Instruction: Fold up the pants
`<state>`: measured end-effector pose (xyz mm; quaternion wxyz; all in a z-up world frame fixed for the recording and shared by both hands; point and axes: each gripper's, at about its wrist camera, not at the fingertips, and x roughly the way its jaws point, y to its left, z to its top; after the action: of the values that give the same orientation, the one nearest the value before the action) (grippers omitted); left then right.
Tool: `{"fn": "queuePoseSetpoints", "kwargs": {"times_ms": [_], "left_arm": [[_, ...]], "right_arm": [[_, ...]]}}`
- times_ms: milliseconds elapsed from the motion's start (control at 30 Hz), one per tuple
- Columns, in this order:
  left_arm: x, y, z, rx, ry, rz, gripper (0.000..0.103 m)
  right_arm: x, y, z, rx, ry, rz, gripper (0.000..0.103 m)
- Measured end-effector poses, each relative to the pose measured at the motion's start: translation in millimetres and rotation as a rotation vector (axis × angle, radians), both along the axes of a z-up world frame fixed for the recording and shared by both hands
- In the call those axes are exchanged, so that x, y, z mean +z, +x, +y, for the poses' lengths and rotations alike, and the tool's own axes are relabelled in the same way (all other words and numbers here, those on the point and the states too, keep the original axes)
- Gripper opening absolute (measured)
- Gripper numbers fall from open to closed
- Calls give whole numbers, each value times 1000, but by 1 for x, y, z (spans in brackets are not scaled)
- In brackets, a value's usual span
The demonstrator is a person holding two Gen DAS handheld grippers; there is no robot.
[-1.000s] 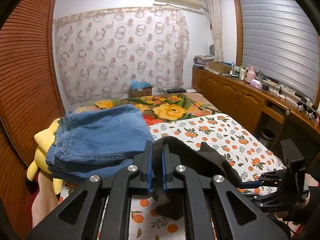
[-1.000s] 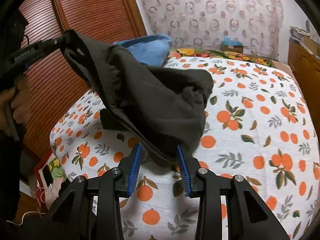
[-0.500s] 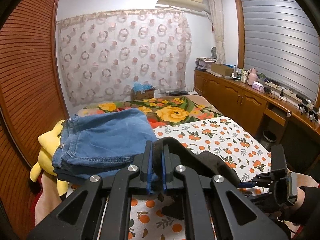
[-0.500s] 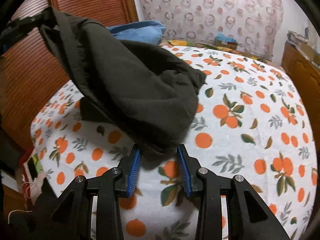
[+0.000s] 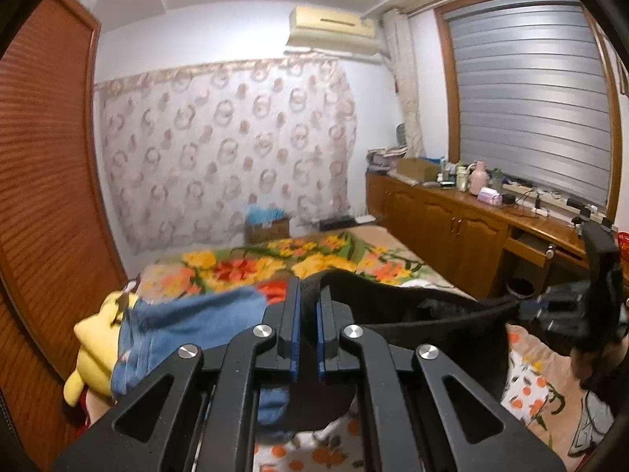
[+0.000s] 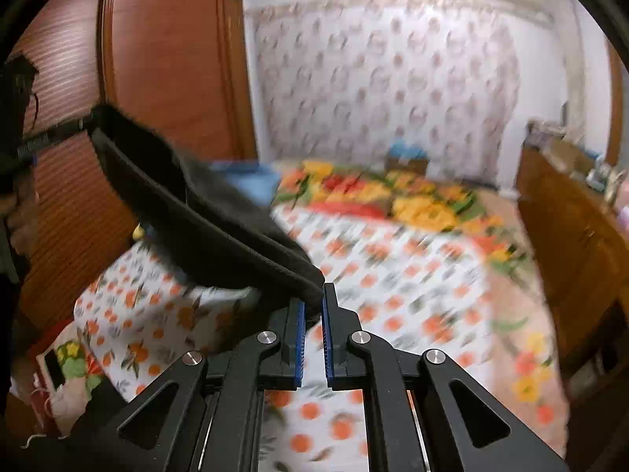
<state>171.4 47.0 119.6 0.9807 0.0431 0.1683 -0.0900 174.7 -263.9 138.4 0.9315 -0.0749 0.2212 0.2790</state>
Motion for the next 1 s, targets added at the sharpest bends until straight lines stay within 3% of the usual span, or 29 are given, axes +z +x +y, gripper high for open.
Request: {"fn": "queuePoseSetpoints", "kwargs": {"times_ms": [200,400,500,700,833,1000], "left_arm": [[3,34,-25,-34,27,15,7],[3,97,-38,-12,53,61,7],[21,129,-46,10,79,29,7],[57,145,-57,24,113,-69,7],[33,128,-50,11,102,-66,7],[-56,81,-49,-19,133,40,7]], "right_arm": [[34,3,-23,-53,-47,-71,7],[43,50,-7,-117,-112,-76,7],[56,82,13,-158,-130,-100,7],[93,93,50,-196,-58,-194,7],[71,78,55,-164,-63,-180,7],[-11,40,54,-100,-136,-54,7]]}}
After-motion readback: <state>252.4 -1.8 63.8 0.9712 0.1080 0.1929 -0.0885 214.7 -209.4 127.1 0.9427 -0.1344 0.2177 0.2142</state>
